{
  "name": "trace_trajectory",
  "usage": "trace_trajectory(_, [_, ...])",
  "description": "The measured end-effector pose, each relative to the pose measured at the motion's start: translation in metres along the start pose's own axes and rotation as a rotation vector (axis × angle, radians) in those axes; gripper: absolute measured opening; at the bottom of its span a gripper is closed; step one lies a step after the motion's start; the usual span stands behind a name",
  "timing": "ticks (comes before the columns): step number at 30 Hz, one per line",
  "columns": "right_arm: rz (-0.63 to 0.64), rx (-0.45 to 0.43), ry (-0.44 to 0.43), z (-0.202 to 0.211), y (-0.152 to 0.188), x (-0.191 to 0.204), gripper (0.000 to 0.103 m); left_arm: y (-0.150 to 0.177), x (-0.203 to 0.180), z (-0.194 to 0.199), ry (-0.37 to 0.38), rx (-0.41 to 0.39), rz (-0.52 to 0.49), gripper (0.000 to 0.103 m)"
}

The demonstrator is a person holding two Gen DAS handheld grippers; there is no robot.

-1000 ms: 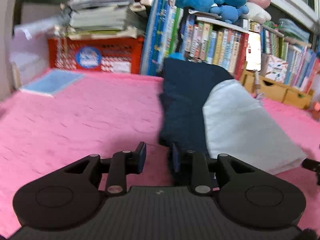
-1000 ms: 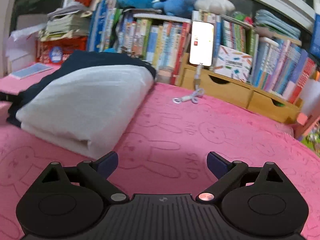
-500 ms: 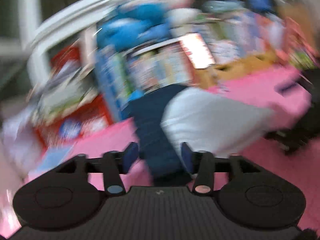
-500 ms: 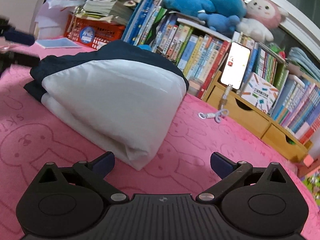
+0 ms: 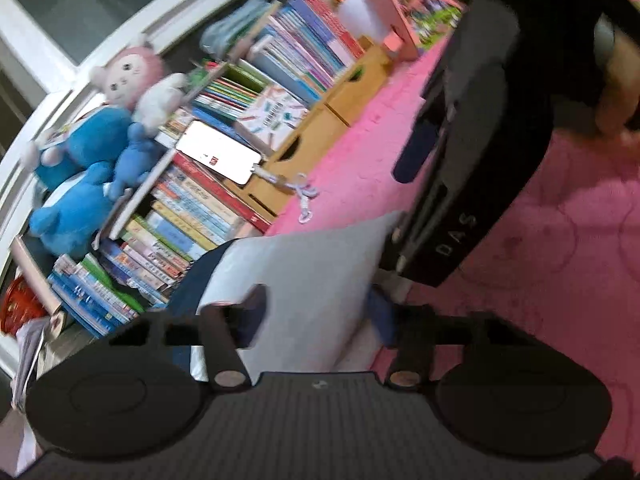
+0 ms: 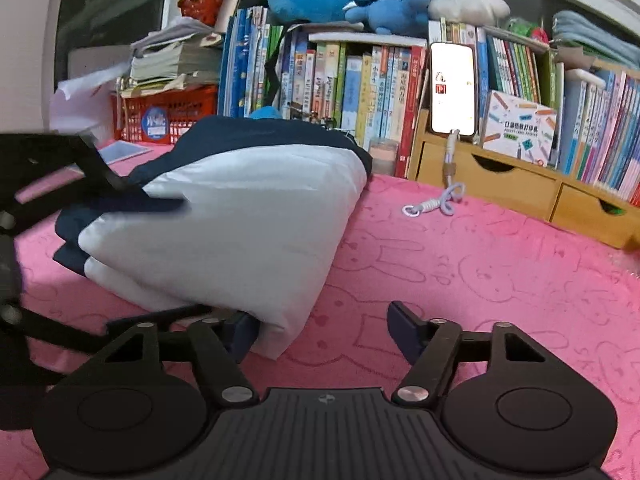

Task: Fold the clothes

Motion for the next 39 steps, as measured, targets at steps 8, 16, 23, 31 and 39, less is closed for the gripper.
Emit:
trace_trajectory(8, [0.009,0.007,-0.012,0.000,0.001,0.004,0.056,0.012,0.013,-0.017,-0.044,0.100,0.020,0.017])
trace_trajectory(16, [0.047,0.020,0.003,-0.002,0.004,0.011,0.069,0.093,0.051,0.000,-0.046,0.224,0.262,0.019])
trace_trajectory(23, [0.053,0.014,0.048,-0.002,0.005,0.009,0.078,0.112,0.054,0.020,-0.086,0.209,0.345,0.019])
trace_trajectory(31, [0.087,0.015,0.105,-0.002,0.006,0.011,0.081,0.109,0.053,0.036,-0.125,0.183,0.304,0.025])
trace_trajectory(39, [-0.113,-0.002,-0.016,0.004,0.001,-0.012,0.077,0.054,0.015,0.021,-0.165,0.106,-0.034,0.077])
Point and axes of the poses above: each gripper's, at about its wrist camera, not at the fingertips, and z roughly against the way its jaws point, x to its left, y to its underside, the point moved 8 cm from there along -z, roughly the way its jaws point, and after that the axes turned 13 degrees about y, right-handed, at the moved point
